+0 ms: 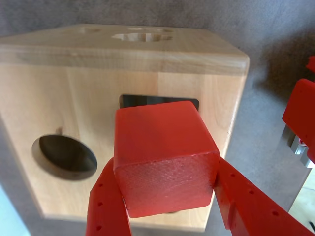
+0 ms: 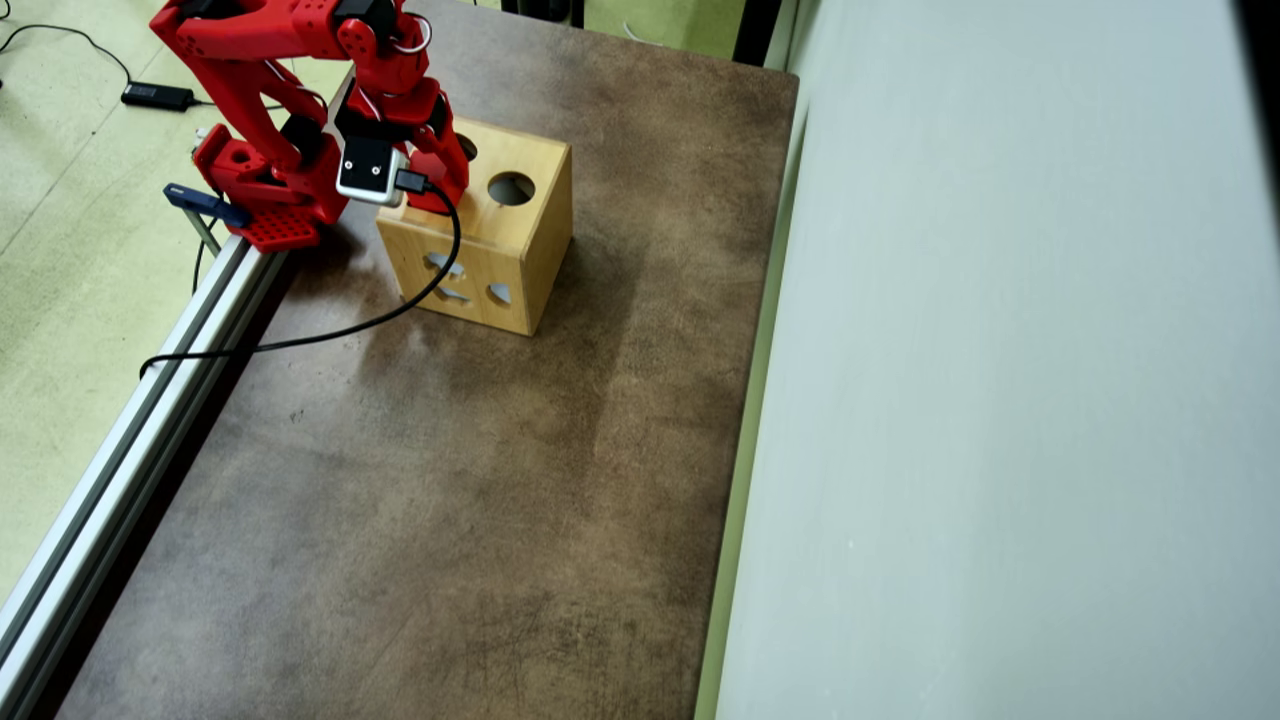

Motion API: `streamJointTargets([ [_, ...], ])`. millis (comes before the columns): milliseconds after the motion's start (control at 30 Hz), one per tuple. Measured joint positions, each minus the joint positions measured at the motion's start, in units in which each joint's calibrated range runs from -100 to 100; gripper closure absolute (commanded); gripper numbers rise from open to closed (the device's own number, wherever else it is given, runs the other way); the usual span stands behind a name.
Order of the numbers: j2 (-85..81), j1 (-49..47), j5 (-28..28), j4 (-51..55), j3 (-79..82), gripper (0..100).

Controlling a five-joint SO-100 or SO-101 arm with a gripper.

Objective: Pick and place the red cube on the square hole

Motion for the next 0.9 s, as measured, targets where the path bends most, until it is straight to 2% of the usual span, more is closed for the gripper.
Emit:
streamJointTargets([
  [600, -3.4, -0.1, 0.0, 0.7, 0.2, 97],
  [900, -3.6, -0.1, 0.0, -2.5, 0.2, 97],
])
